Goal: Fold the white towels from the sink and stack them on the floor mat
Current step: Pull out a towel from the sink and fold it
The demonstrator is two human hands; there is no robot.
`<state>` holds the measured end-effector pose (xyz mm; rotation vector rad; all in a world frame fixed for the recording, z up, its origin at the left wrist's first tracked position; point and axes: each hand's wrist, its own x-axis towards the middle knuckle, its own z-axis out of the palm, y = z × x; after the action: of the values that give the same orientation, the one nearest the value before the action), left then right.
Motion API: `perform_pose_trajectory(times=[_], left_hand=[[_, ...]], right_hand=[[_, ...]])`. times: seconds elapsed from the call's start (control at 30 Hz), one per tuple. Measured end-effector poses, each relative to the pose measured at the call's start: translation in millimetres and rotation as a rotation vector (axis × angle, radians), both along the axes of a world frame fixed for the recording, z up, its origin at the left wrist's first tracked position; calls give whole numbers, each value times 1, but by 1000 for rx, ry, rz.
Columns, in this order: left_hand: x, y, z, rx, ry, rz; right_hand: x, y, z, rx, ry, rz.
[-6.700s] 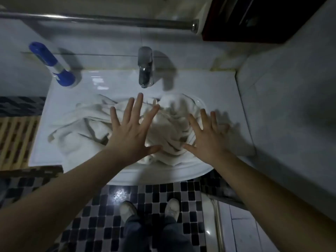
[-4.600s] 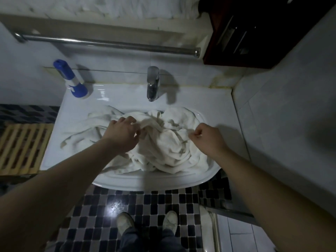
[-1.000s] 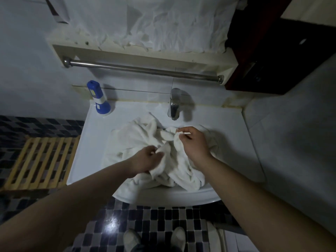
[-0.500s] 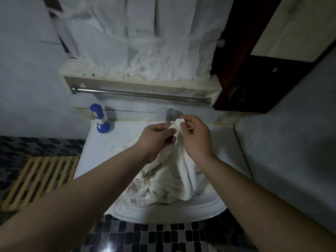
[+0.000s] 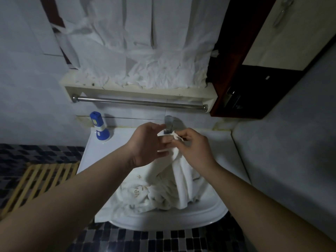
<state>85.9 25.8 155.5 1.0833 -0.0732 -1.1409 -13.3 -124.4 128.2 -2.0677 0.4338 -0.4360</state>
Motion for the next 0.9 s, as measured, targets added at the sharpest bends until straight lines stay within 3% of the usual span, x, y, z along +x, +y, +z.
perform_pose_trajectory(times=[0.17,0.3,0.53,0.6,0.77,0.83,0.9], left_hand=[[14,11,-10,-17,60,-49],[33,20,-12,-111,57,52],[52,21,17,-351,14,140],[51,18,28,-268,-204,88],[44,7,55,-21,-1048,-147],[40,-1,69,-4,-1176,-288],[36,-6,81,-14,-1132,-409]], right_hand=[[1,-6,7,319,-56,-73],[4,-19,32,415,-199,-125],[21,-34,111,718,-413,2],[20,-34,130,806,-405,74],[21,-30,171,886,-382,219],[20,-29,186,879,-395,252],[18,-33,197,823,-393,268]])
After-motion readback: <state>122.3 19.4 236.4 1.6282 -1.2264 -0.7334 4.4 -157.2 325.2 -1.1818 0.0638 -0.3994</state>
